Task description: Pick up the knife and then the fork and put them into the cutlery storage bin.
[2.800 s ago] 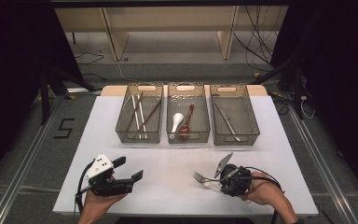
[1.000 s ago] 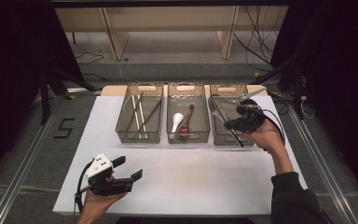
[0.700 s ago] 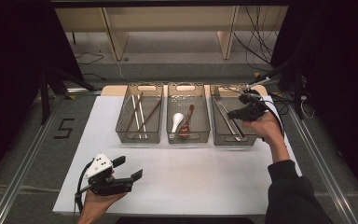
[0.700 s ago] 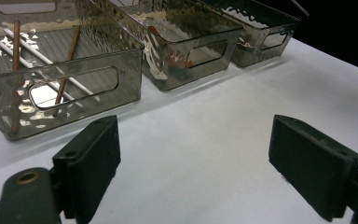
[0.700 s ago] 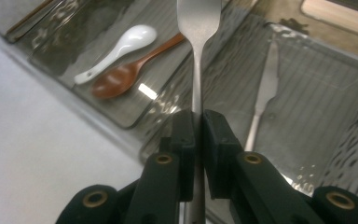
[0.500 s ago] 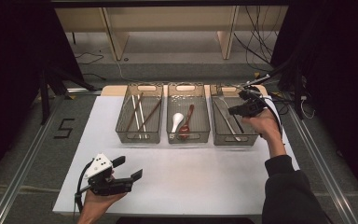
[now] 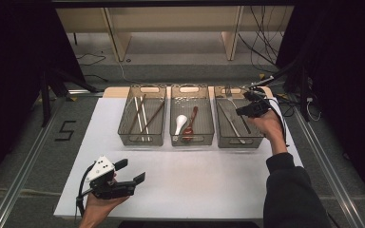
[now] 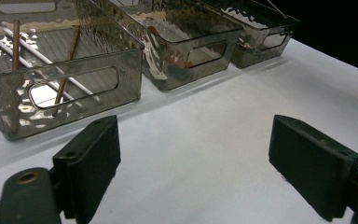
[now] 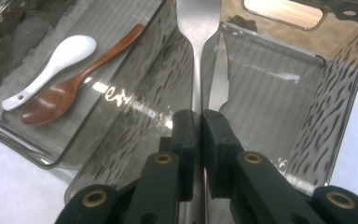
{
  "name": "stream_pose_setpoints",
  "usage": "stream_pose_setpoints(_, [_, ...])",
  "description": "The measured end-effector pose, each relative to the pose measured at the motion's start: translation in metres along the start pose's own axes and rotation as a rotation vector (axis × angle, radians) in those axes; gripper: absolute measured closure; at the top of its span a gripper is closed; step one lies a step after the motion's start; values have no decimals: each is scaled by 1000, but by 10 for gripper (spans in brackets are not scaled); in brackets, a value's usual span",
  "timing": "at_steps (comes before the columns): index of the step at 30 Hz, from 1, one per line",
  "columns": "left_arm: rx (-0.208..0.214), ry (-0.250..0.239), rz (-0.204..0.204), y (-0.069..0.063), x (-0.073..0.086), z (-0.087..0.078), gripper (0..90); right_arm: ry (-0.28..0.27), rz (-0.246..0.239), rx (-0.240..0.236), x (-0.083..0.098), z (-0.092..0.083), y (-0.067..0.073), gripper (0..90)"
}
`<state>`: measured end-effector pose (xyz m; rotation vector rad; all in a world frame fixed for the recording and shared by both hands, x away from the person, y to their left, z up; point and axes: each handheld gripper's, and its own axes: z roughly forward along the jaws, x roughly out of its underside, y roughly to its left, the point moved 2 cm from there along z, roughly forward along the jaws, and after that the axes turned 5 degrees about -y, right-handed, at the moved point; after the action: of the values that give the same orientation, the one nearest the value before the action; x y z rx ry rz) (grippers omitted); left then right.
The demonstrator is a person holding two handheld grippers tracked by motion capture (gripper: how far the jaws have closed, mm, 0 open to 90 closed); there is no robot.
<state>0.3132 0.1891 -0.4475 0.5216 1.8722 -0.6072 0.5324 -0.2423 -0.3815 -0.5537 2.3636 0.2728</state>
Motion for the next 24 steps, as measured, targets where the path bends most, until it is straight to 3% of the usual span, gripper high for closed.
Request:
stream_pose_setpoints(7, [0, -1, -1, 0, 0, 0, 161, 21, -6, 22, 6, 10, -2, 842])
stream_pose_setpoints(19, [2, -1, -1, 0, 0, 0, 161, 70, 5, 12, 13, 22, -1, 825])
stream_pose_setpoints(21, [2, -1, -2, 0, 0, 0, 161, 81, 10, -2, 13, 23, 0, 735])
stream_pose_setpoints(24, [2, -1, -1, -1, 0, 0, 161, 88, 5, -28, 12, 23, 3, 674])
